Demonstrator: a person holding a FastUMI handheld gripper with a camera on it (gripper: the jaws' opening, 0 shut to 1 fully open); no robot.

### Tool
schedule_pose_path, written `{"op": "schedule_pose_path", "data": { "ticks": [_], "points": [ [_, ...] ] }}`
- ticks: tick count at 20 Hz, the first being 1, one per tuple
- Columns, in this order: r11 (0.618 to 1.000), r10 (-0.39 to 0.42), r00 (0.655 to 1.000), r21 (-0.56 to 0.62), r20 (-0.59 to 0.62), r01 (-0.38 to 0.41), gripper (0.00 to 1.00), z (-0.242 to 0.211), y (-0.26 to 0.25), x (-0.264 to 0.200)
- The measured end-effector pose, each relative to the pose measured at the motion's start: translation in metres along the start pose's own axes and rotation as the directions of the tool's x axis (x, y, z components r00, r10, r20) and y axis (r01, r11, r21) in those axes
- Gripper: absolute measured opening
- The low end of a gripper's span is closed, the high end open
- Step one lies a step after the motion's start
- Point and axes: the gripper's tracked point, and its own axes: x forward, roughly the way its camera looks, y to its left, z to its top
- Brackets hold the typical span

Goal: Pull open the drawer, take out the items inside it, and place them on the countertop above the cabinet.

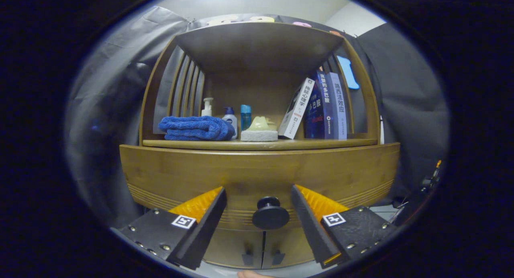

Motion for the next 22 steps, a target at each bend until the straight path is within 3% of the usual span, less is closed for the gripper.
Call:
{"op": "schedule_pose_path", "data": {
  "ticks": [4,13,19,22],
  "points": [
    [1.000,-0.003,1.000,0.027,0.002,0.003,0.99,-0.001,0.000,0.016],
    [1.000,0.006,1.000,-0.029,-0.022,-0.007,0.99,-0.011,-0.003,0.047],
    [1.000,-0.010,0.995,0.018,-0.103,0.012,0.98,-0.025,-0.018,0.040],
    [0.999,-0.047,0.997,-0.019,-0.058,0.046,0.98,-0.013,-0.034,0.022]
  ]
}}
